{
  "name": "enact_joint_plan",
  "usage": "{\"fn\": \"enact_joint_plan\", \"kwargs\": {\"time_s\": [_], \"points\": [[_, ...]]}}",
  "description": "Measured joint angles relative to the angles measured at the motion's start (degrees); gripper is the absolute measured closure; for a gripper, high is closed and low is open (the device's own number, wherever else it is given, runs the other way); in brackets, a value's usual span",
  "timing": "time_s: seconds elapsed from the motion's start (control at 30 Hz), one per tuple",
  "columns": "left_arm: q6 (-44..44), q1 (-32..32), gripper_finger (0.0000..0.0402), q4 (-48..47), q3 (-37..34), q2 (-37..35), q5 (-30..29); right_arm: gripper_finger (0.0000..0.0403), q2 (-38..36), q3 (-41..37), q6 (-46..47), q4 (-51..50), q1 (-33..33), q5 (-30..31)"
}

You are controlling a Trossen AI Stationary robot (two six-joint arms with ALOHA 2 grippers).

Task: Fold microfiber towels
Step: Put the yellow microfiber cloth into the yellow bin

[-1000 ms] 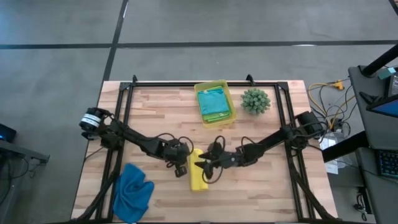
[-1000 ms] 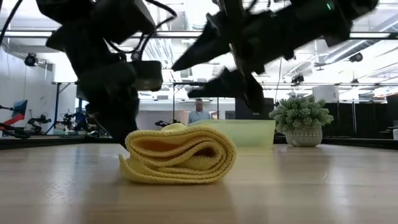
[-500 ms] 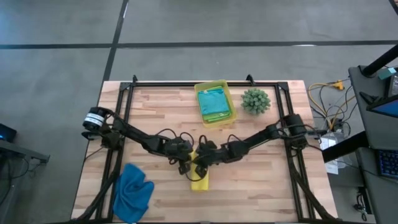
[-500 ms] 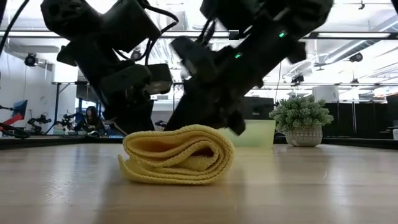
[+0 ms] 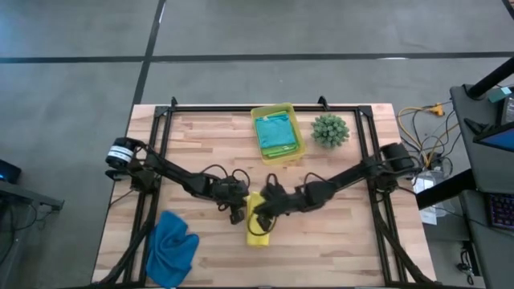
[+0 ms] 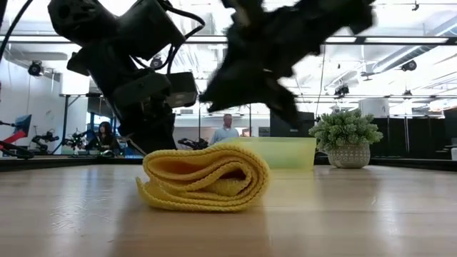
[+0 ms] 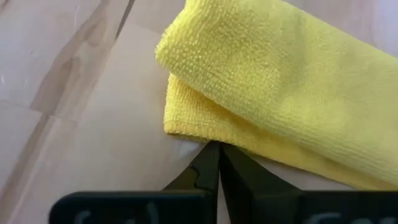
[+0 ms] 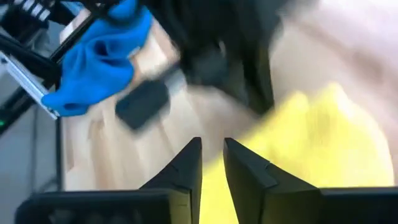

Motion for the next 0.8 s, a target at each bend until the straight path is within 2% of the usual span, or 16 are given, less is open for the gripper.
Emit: {"fn": "enact_joint_plan", "kwargs": {"time_s": [0.17,0.37,0.57,0.8], "points": [[1.40,0.80,0.0402,0.23,-0.02,-0.19,1.33,0.0316,-2.96,-9.29,21.08,2.42,2.55,2.80],[3.35,3.15,0.0402,1.75,0.08,1.69,7.14,0.0257,-2.30,-19.99,40.80,19.55,3.22,3.09],[4.27,4.30,0.0402,2.91,0.08,2.02,8.74,0.0199,-1.92,-21.34,46.62,20.21,3.15,1.55],[4.28,4.82,0.0402,6.98,0.02,2.98,9.88,0.0177,-0.88,-20.94,52.01,19.21,3.15,-0.02]]}}
